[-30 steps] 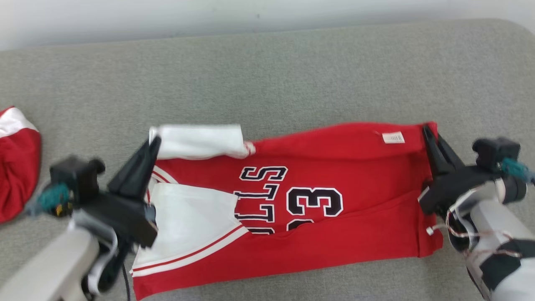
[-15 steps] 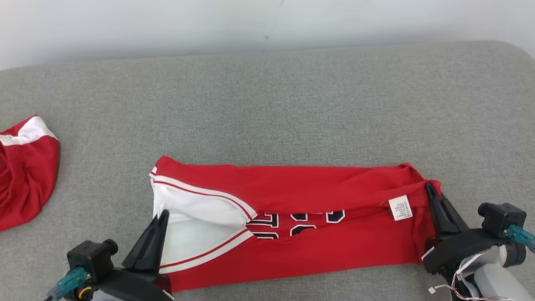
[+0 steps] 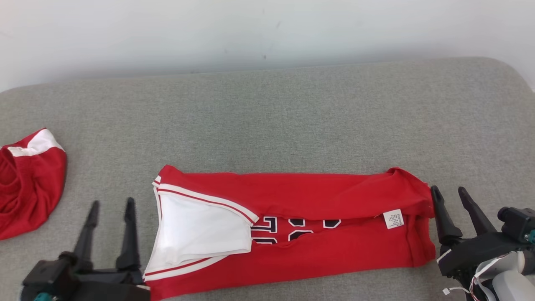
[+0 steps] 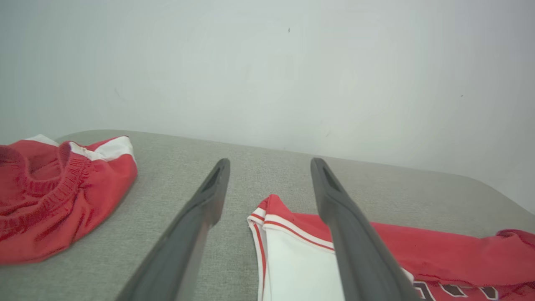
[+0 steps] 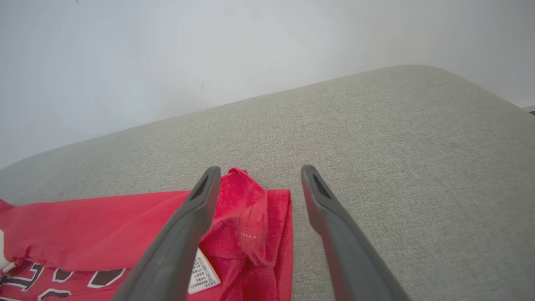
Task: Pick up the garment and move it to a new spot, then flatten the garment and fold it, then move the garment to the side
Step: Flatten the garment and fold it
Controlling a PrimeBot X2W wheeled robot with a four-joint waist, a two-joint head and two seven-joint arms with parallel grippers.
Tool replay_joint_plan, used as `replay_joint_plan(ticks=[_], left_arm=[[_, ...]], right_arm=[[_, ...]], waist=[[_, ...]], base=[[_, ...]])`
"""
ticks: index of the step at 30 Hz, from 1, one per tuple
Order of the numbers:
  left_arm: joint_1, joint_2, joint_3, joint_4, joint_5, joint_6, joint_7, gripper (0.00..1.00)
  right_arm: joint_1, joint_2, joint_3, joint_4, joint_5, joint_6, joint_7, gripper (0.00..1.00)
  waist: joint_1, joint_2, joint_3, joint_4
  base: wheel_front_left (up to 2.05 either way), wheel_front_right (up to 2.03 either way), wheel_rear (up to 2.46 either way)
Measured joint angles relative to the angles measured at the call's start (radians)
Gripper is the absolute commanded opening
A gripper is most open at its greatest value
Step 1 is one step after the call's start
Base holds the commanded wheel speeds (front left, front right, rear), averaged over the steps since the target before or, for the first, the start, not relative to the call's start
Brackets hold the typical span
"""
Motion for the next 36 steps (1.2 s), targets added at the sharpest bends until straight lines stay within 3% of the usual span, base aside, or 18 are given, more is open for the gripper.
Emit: replay_joint_plan(ticks=[5, 10, 23, 24, 25, 26, 32, 36], left_arm=[[0.043, -0.085, 0.137, -0.039, 0.149, -0.033, 0.0, 1.0], [0.081, -0.149, 0.215, -0.027, 0.251, -0.077, 0.0, 1.0], [0.1, -0.208, 0.283, 0.072, 0.339, -0.129, 0.0, 1.0], [0.1, -0.209, 0.284, 0.075, 0.343, -0.129, 0.0, 1.0], [0.1, -0.21, 0.284, 0.077, 0.345, -0.129, 0.0, 1.0], [0.099, -0.211, 0.285, 0.079, 0.346, -0.13, 0.0, 1.0], [0.099, -0.216, 0.286, 0.085, 0.356, -0.134, 0.0, 1.0], [0.1, -0.218, 0.283, 0.086, 0.363, -0.135, 0.0, 1.0]], right_arm=[[-0.007, 0.029, -0.053, 0.053, -0.002, 0.0, 0.054, 1.0], [-0.04, 0.063, -0.08, 0.148, -0.009, 0.0, 0.096, 1.0], [-0.128, 0.118, -0.06, 0.419, -0.016, 0.0, 0.117, 1.0], [-0.133, 0.123, -0.053, 0.429, -0.006, 0.0, 0.12, 0.48], [-0.138, 0.127, -0.046, 0.438, 0.004, 0.0, 0.121, 0.19], [-0.142, 0.13, -0.039, 0.444, 0.011, 0.0, 0.121, 0.0], [-0.162, 0.118, -0.006, 0.477, 0.041, 0.0, 0.097, 0.0], [-0.175, 0.039, -0.008, 0.494, 0.053, 0.0, 0.08, 0.0]], waist=[[0.0001, 0.0, -0.007, 0.011], [0.0, 0.0001, -0.015, 0.022], [0.0, 0.0001, -0.032, 0.053], [0.0001, 0.0001, -0.033, 0.054], [0.0, 0.0, -0.033, 0.055], [0.0, 0.0, -0.034, 0.055], [0.0, 0.0001, -0.046, 0.053], [0.0001, 0.0, -0.062, 0.049]], base=[[0.0, 0.0, 0.0], [0.0, 0.0, 0.0], [0.0, 0.0, 0.0], [0.0, 0.0, 0.0], [0.0, 0.0, 0.0], [0.0, 0.0, 0.0], [0.0, 0.0, 0.0], [0.0, 0.0, 0.0]])
